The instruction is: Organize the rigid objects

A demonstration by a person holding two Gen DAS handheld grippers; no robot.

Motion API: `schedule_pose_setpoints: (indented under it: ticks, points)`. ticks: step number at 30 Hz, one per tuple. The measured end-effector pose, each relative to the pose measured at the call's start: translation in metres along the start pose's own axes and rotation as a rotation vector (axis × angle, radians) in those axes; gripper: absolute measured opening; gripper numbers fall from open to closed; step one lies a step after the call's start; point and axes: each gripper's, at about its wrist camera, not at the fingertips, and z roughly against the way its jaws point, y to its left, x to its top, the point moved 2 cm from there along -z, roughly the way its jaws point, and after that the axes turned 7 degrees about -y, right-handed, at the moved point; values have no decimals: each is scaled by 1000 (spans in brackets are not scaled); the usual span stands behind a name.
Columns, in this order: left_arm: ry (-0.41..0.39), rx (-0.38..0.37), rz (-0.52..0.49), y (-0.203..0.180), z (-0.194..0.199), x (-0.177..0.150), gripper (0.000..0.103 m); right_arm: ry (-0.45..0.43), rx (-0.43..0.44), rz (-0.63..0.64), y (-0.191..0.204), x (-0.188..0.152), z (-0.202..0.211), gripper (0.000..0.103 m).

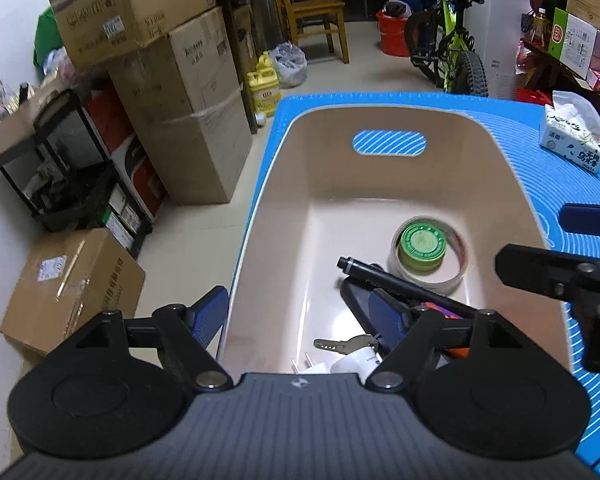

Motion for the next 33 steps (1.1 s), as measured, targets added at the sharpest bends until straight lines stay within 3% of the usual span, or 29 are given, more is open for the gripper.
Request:
schedule_pose_setpoints:
  ticks: [15, 33]
  points:
    - [-43, -20, -8, -30, 77, -6, 78, -47, -44, -27, -7, -7, 96, 85]
    - [-104, 2, 2, -56, 162, -52, 78, -69, -84, -44, -7, -59, 196, 86]
